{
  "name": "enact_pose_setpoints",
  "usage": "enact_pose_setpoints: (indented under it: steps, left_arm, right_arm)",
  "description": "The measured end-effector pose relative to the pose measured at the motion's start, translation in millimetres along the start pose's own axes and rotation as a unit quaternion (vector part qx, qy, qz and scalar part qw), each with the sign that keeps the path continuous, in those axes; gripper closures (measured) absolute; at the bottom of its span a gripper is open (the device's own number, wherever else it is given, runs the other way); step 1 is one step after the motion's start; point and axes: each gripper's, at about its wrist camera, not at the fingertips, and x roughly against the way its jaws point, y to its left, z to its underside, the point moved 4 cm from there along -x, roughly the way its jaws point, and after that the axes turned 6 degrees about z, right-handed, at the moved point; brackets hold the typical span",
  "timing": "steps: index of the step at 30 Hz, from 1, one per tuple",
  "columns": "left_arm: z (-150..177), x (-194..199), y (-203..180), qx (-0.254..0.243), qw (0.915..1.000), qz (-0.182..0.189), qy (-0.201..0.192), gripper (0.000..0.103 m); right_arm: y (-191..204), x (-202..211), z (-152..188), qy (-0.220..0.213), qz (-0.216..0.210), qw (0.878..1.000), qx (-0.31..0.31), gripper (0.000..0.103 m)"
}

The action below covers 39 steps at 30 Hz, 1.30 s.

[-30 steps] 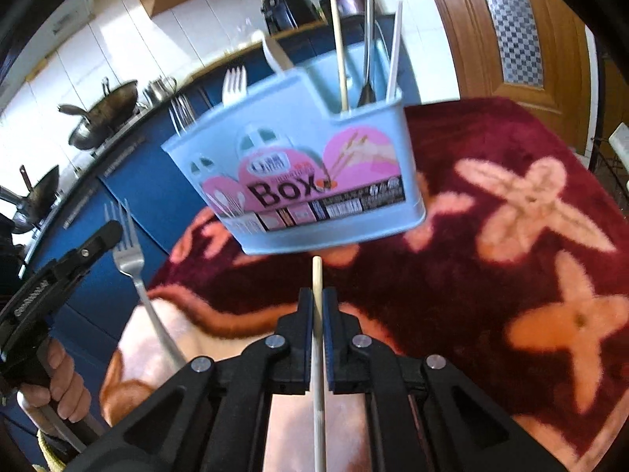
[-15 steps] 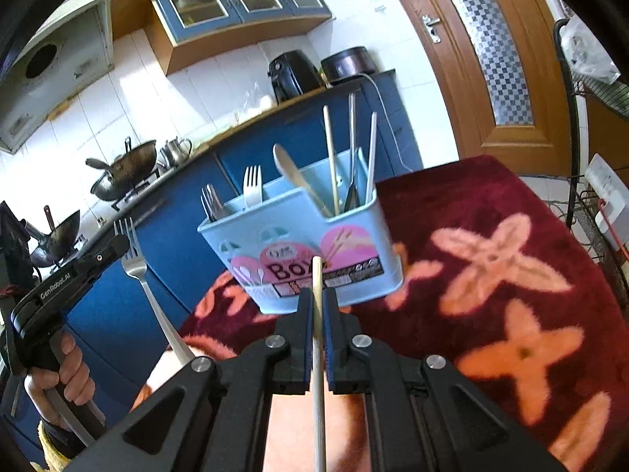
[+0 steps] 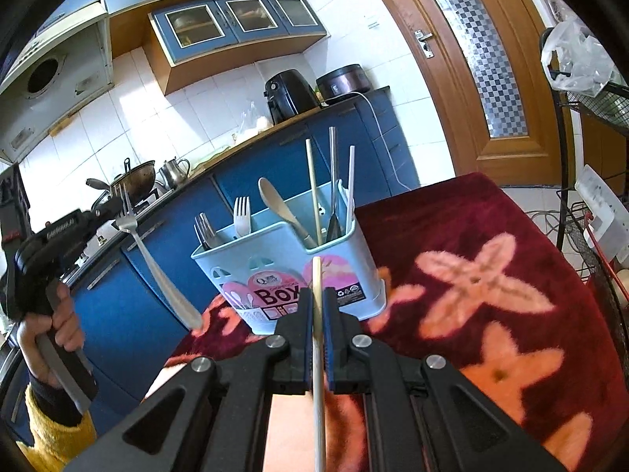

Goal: Organize utensils
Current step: 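Lift the fork and chopstick up and carry them over the blue holder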

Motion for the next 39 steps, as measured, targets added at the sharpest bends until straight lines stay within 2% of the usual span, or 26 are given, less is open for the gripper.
enact_pose_setpoints:
  steps: [5, 14, 17, 22, 34, 39]
  left_arm:
    - [-25, -7, -2, -0.012, 0.9997, -0.012, -0.02, 0.102]
    - [-51, -34, 7, -0.042, 0.9962, -0.064, -0.041, 0.102]
    - [-56, -44, 10, -0.048, 0.995, -0.075, -0.046, 0.102]
    - [-47, -61, 3, -0.088, 0.9911, -0.092, -0.041, 0.102]
    - [-3, -87, 0, -0.074, 0.9959, -0.052, 0.008, 0.102]
    - [10, -89, -6, -0.075, 0.9964, -0.036, 0.01, 0.101]
  right_arm:
    - [-4, -3, -5, -0.005, 0.002, 1.0, 0.001, 0.097]
    - [-9, -6, -15, -0.013, 0.004, 1.0, 0.002, 0.097]
    - [-9, -11, -15, -0.011, 0.005, 1.0, 0.003, 0.097]
    - [-10, -15, -17, -0.012, 0.008, 1.0, 0.005, 0.097]
    - [-4, -24, -32, -0.029, 0.01, 0.999, 0.013, 0.097]
    - [-5, -28, -37, -0.033, 0.011, 0.999, 0.008, 0.097]
